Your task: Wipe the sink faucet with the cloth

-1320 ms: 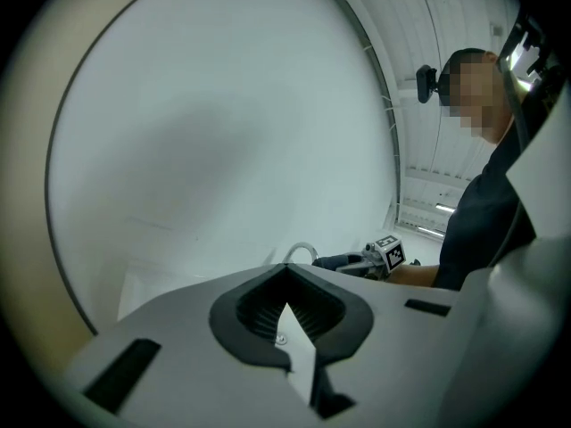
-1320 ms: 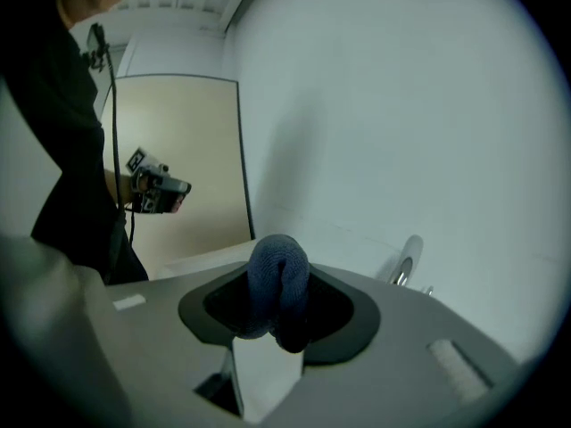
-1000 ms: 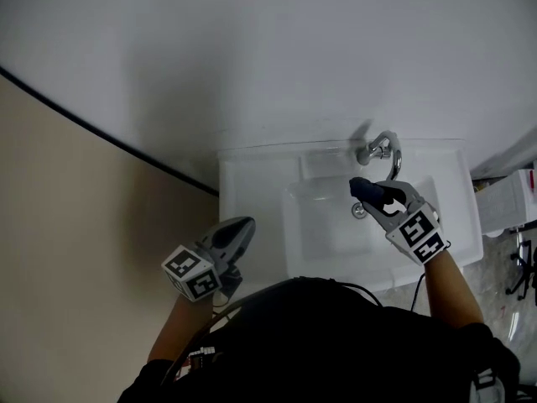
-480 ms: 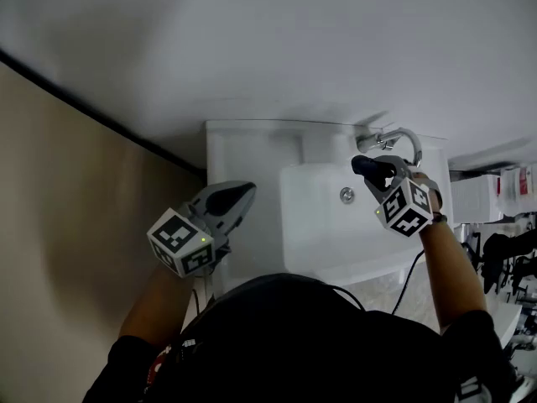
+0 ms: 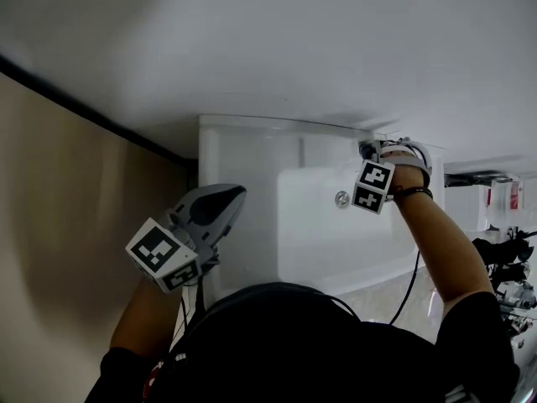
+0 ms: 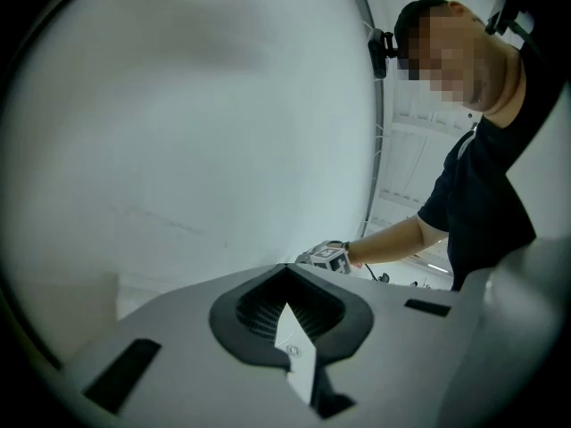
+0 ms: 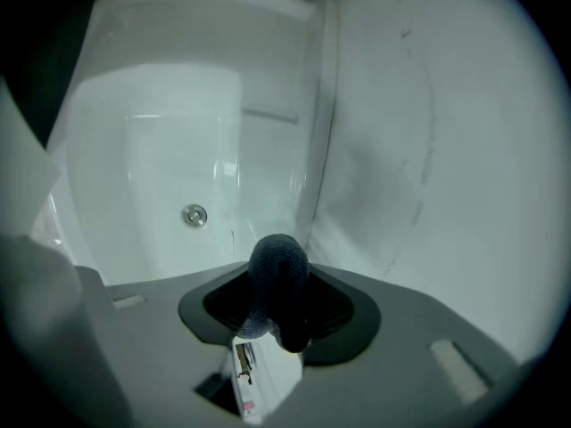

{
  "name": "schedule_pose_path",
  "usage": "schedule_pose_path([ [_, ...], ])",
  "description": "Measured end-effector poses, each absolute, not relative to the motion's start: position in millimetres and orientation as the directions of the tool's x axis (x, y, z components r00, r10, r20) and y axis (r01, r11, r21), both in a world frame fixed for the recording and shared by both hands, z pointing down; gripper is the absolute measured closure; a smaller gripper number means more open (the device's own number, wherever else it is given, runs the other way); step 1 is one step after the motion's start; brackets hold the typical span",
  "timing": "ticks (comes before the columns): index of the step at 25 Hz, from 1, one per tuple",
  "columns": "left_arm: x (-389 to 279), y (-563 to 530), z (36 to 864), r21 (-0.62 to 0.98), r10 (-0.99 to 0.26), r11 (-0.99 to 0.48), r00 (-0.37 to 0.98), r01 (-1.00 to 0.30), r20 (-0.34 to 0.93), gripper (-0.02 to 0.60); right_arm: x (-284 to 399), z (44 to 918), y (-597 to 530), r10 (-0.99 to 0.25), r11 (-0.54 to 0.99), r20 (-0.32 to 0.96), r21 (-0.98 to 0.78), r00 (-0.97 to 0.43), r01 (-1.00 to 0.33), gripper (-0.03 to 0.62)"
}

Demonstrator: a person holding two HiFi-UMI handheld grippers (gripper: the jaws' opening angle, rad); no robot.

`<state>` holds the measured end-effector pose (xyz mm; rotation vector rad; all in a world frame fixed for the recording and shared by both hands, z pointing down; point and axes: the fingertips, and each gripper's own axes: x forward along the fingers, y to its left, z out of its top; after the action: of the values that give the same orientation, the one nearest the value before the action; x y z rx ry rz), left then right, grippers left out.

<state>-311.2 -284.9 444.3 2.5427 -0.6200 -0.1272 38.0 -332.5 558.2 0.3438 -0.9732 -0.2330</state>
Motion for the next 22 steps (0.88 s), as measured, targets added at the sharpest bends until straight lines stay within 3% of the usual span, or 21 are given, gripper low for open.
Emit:
schedule_pose_path([
  [5, -311.1, -285.8, 456.7, 0.535, -0.448, -0.750, 0.894, -0.390, 0.023, 0.589, 67.8, 587.8, -347.0, -0.313, 0.940, 0.670, 0.318, 0.673, 0.122, 0.451],
  [11, -313.0, -288.1, 460.9, 0.550, -0.454, -0.739, 0.891, -0.388, 0.017, 0.589, 87.9, 610.7, -352.4, -0.260, 0.957, 0.607, 0.263, 0.751, 0.118, 0.442],
  [22, -314.2, -289.0, 468.5, 0.557, -0.458, -0.727, 0.888, -0.402, 0.045, 0.589, 94.8, 670.3, -355.3, -0.218, 0.971, 0.654, 0.223, 0.725, 0.090, 0.434],
])
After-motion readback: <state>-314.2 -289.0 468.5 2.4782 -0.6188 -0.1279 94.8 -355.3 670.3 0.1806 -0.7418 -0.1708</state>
